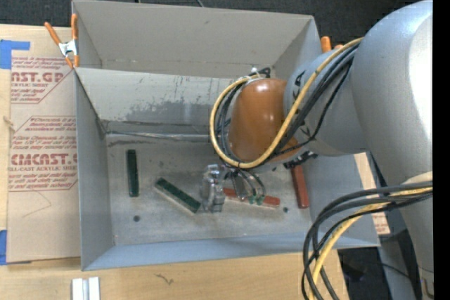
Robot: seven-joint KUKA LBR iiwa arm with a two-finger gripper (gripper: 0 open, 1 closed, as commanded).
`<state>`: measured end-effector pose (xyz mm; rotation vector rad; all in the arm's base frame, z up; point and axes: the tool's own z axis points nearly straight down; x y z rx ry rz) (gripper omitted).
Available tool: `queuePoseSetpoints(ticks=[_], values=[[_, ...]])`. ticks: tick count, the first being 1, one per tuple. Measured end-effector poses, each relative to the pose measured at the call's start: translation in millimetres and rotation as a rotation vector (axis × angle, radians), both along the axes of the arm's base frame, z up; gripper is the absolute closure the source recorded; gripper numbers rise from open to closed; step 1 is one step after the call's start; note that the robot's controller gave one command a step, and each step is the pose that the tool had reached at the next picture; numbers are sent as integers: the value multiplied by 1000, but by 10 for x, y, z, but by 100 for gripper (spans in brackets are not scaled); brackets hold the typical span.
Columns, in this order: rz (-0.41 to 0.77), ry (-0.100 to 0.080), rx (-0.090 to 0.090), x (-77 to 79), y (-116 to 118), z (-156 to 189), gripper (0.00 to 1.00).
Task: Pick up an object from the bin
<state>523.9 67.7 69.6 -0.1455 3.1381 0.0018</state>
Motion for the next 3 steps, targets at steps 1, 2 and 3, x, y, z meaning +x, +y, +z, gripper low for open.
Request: queuePoseSetpoints(ticks=[1, 2, 3], values=[[119, -9, 0, 730, 182, 248, 100], [117, -3, 1, 705, 176, 231, 0], [43, 2, 1, 405, 577, -6, 0]])
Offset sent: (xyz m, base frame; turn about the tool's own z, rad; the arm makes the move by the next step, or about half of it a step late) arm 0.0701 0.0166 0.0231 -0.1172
